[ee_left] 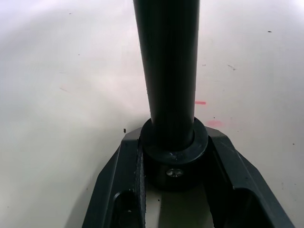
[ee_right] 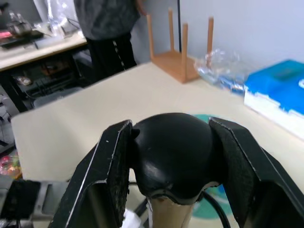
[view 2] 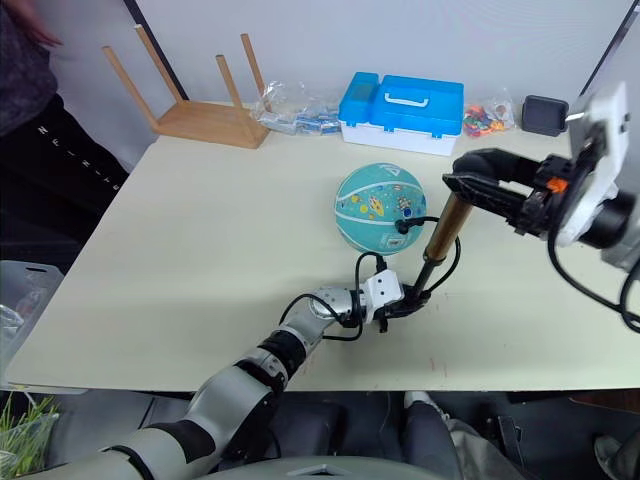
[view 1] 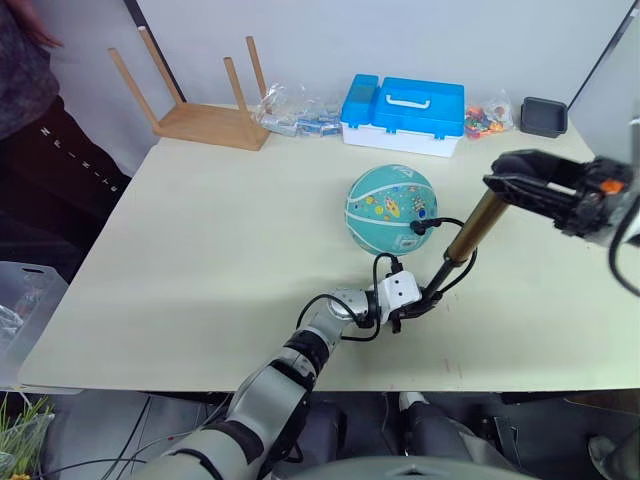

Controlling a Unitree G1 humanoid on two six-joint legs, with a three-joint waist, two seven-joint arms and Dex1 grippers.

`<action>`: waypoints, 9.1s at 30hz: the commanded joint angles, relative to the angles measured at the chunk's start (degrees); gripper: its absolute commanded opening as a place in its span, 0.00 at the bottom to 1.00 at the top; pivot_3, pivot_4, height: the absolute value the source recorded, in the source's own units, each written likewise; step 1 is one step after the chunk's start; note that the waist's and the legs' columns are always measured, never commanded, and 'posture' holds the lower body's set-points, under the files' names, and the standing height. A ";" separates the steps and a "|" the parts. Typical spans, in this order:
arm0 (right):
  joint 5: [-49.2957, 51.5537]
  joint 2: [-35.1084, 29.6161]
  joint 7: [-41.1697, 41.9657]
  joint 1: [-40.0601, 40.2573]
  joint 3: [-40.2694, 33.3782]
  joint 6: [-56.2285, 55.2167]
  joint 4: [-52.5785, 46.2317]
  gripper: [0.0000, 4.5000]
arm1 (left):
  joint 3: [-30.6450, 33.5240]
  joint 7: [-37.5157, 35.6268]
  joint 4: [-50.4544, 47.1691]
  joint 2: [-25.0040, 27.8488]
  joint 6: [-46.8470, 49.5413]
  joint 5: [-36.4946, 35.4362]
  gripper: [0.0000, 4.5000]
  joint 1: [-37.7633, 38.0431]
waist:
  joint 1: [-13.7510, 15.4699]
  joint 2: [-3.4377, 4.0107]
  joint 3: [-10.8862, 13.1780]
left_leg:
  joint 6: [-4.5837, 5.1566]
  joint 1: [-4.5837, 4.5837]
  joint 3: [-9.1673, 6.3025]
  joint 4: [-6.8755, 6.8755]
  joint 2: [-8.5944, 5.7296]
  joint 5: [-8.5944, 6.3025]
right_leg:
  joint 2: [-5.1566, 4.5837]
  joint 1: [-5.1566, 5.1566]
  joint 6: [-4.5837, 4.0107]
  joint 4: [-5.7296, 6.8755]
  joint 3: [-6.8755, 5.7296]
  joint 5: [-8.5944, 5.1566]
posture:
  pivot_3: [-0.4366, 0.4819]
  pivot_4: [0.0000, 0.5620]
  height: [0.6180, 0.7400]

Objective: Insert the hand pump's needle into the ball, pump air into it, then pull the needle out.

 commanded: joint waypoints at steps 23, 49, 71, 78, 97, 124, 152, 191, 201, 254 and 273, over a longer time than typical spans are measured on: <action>-39.99 20.52 8.48 15.27 23.14 -20.78 6.77 0.46 | -1.48 -0.61 3.59 4.31 2.94 2.87 0.24 4.88 | -1.88 -0.87 -1.07 | -0.02 1.63 -0.01 -0.37 0.26 -0.03 | 0.63 1.24 0.17 0.00 0.10 -0.27 | 0.48 0.27 1.00; -21.11 12.35 -1.28 11.48 19.38 -9.89 -5.02 0.46 | -1.38 -2.30 2.38 5.31 3.52 2.31 0.24 4.48 | -1.52 -0.60 -0.14 | 0.02 0.39 0.09 -0.05 0.09 -0.02 | 0.24 0.15 -0.04 0.07 0.17 0.02 | 0.48 0.27 1.00; -35.62 20.33 8.11 12.45 18.57 -18.53 -1.24 0.46 | -0.97 -1.05 1.58 4.91 4.75 2.14 0.24 4.63 | -1.80 -0.22 -0.32 | -0.06 1.49 0.13 -0.35 0.56 -0.03 | 0.96 1.08 -0.05 0.01 0.27 -0.22 | 0.48 0.27 1.00; -10.98 10.97 1.34 0.52 3.32 -6.12 -6.21 0.46 | -1.17 -0.45 2.96 4.07 4.25 2.46 0.24 4.26 | -0.99 0.30 0.28 | -0.03 0.48 0.07 0.00 0.13 0.01 | 0.54 0.28 -0.04 0.03 0.21 0.09 | 0.48 0.27 1.00; -38.52 20.66 5.76 15.03 30.67 -19.59 7.79 0.46 | -0.74 -0.24 3.26 5.02 3.74 2.18 0.24 4.62 | -1.72 -0.84 -0.53 | -0.02 0.98 0.10 -0.04 0.18 0.00 | 0.63 0.67 0.17 0.03 0.22 -0.02 | 0.48 0.27 1.00; -5.13 9.38 -0.37 -8.49 -0.33 -3.27 -1.86 0.46 | -0.84 0.13 3.97 4.83 3.90 2.13 0.24 4.54 | -1.14 0.01 0.22 | -0.05 0.35 0.05 0.03 0.10 0.02 | 0.26 0.10 -0.13 0.04 0.30 0.21 | 0.48 0.27 1.00; -38.98 24.16 12.62 5.54 20.73 -21.92 7.18 0.46 | -1.18 -0.02 1.02 6.47 4.24 1.68 0.24 7.31 | -2.31 -0.29 -0.50 | -0.10 1.59 0.13 -0.34 0.59 0.00 | 1.11 1.03 -0.05 0.01 0.46 -0.02 | 0.48 0.27 1.00; -48.12 29.37 15.75 12.72 29.94 -27.63 18.16 0.46 | -1.74 -0.07 -0.31 6.51 4.50 1.17 0.24 8.32 | -2.22 -0.43 -0.80 | -0.20 1.72 0.02 -0.51 0.53 0.06 | 1.08 1.10 -0.03 -0.02 0.37 -0.13 | 0.48 0.27 1.00; -33.71 24.16 13.16 8.02 15.98 -17.44 1.88 0.46 | -1.92 -0.60 0.94 5.83 4.86 1.18 0.24 6.97 | -1.79 -0.15 -0.25 | -0.20 1.50 0.02 -0.47 0.48 0.06 | 0.97 0.99 -0.03 -0.02 0.36 -0.12 | 0.48 0.27 1.00; -26.47 22.85 4.07 3.14 11.77 -12.90 -3.88 0.46 | -2.00 -0.33 2.14 5.33 4.45 1.41 0.24 6.70 | -1.61 0.07 0.01 | -0.16 1.36 -0.09 -0.47 0.12 0.05 | 0.55 0.94 0.13 -0.04 0.22 -0.25 | 0.48 0.27 1.00; -25.25 17.58 3.61 5.15 17.68 -10.62 1.03 0.46 | -2.57 -0.68 -0.25 5.28 4.45 1.53 0.24 8.19 | -0.79 -0.07 -0.22 | -0.13 0.63 -0.07 -0.29 0.07 0.05 | 0.31 0.25 -0.09 0.02 0.18 -0.08 | 0.48 0.27 1.00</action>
